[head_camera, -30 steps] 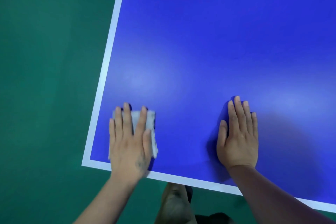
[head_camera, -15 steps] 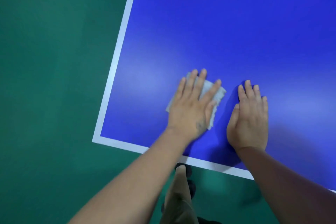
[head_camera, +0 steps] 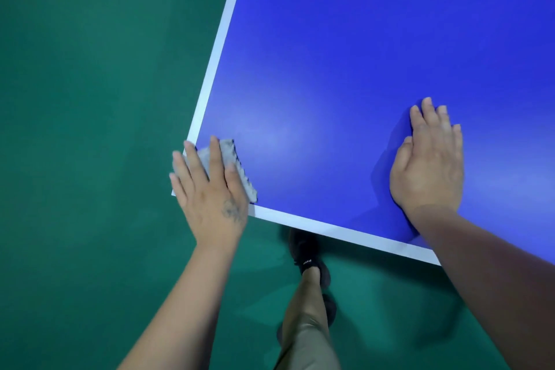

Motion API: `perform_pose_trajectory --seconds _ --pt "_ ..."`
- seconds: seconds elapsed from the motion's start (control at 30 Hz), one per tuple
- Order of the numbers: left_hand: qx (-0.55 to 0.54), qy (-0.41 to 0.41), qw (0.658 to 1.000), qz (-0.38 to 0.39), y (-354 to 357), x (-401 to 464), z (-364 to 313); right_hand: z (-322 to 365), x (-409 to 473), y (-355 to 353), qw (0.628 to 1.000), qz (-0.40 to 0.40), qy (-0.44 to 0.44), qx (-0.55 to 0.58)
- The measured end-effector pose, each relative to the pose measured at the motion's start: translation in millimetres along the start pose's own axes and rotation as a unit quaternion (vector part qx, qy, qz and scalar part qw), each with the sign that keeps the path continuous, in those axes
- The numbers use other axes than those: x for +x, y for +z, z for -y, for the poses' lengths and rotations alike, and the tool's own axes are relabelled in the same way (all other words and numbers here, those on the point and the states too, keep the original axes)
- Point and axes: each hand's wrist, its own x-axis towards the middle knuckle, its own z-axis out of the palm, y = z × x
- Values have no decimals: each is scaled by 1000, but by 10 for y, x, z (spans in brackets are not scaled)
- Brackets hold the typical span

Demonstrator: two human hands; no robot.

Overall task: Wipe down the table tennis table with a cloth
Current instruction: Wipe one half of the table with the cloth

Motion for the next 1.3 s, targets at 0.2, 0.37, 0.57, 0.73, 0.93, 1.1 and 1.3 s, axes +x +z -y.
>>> perform_pose_trajectory --seconds 0.2,0.37,0.57,0.73,0.93,1.1,1.3 --pt "-18 96 994 40 122 -623 -815 2 6 -11 1000 1 -2 -14" --pt "-39 292 954 54 293 -400 -1686 4 12 -1 1000 -8 0 -16" --pt "-24 276 960 50 345 647 -1712 -22 3 34 1000 -16 -1 -6" --pt "-38 62 994 78 95 938 -985 -9 -5 29 1000 -17 0 -3" --pt "4 15 997 70 -304 295 -155 1 0 -24 1000 5 2 -2" --pt "-41 -36 995 87 -580 -27 292 -28 -8 -55 1000 22 0 12" --pt "-173 -156 958 166 -702 -4 399 -104 -28 -309 987 140 5 83"
